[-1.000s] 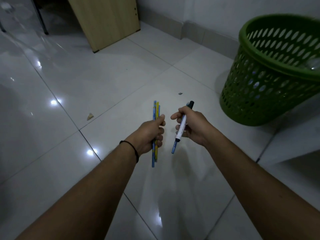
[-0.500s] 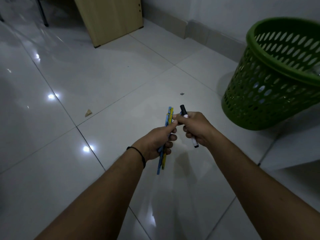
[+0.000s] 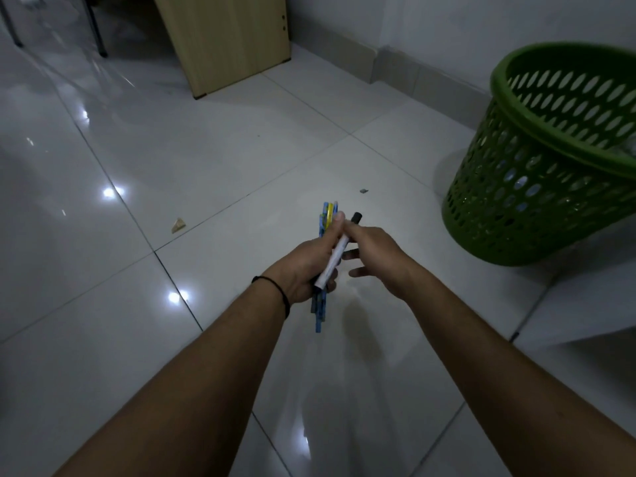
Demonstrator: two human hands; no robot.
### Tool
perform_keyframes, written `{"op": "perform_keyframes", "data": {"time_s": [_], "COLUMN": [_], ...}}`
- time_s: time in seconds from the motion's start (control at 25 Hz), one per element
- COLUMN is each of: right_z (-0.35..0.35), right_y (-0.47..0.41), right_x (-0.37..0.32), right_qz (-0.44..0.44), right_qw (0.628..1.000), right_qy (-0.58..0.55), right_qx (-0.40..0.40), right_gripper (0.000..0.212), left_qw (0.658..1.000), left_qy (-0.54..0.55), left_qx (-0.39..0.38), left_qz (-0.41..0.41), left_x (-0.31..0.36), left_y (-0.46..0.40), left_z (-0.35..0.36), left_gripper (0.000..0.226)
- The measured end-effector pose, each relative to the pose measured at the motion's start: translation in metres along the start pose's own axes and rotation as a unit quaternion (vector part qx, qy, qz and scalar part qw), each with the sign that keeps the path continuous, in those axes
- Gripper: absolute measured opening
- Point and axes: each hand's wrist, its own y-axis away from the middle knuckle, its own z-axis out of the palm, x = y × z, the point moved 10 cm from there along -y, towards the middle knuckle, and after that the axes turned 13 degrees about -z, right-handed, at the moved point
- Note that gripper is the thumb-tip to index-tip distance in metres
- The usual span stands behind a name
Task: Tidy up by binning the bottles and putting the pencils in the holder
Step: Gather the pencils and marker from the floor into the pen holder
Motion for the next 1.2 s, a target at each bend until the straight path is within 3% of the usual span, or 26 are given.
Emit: {"op": "perform_keyframes", "data": {"time_s": [0.08, 0.32, 0.44, 0.56, 0.68, 0.76, 0.8, 0.88, 0.96, 1.0, 1.12, 1.2], "right_z": [0.008, 0.026, 0.018, 0.0, -0.026, -0.032, -0.026, 0.002, 0.019, 0.016, -0.02, -0.01], "right_y": [-0.001, 0.003, -0.001, -0.012, -0.024, -0.024, -0.023, -0.019, -0.017, -0.018, -0.028, -0.026], "right_x": [-0.004, 0.005, 0.002, -0.01, -0.054, -0.09, -0.1, -0.093, -0.074, -0.073, -0.088, -0.082], "right_qz": [-0.016, 0.009, -0.003, 0.008, -0.084, -0.16, -0.184, -0.173, -0.128, -0.124, -0.153, -0.145], "right_qw": [0.999, 0.992, 0.983, 0.959, 0.99, 0.985, 0.976, 0.952, 0.949, 0.956, 0.976, 0.979], "right_qy": [0.041, -0.078, -0.149, -0.281, -0.113, 0.028, 0.109, 0.248, 0.258, 0.232, 0.152, 0.144], "right_qx": [-0.014, -0.103, -0.105, -0.036, 0.027, 0.054, 0.042, -0.054, -0.132, -0.128, 0.009, -0.012], "right_gripper": [0.045, 0.041, 0.046, 0.057, 0.056, 0.06, 0.064, 0.068, 0.068, 0.068, 0.068, 0.068], "left_qw": [0.999, 0.981, 0.985, 0.969, 0.928, 0.927, 0.925, 0.907, 0.892, 0.9, 0.93, 0.936], "left_qy": [0.0, -0.001, -0.088, -0.245, -0.336, -0.326, -0.32, -0.331, -0.344, -0.332, -0.286, -0.28], "left_qx": [-0.044, -0.19, -0.149, -0.008, 0.119, 0.14, 0.144, 0.155, 0.16, 0.156, 0.159, 0.141], "left_qz": [-0.022, -0.047, -0.026, 0.044, 0.107, 0.122, 0.145, 0.209, 0.245, 0.237, 0.169, 0.16], "left_x": [-0.003, -0.01, -0.004, 0.01, 0.018, 0.018, 0.023, 0.04, 0.052, 0.052, 0.044, 0.044], "left_y": [0.003, 0.009, 0.005, -0.007, -0.011, -0.013, -0.013, -0.005, 0.0, 0.001, -0.006, -0.004], "left_z": [0.01, 0.01, 0.006, -0.008, -0.021, -0.024, -0.021, -0.012, -0.007, -0.01, -0.022, -0.014], "left_gripper": [0.058, 0.028, 0.029, 0.039, 0.053, 0.058, 0.059, 0.043, 0.024, 0.025, 0.044, 0.039]}}
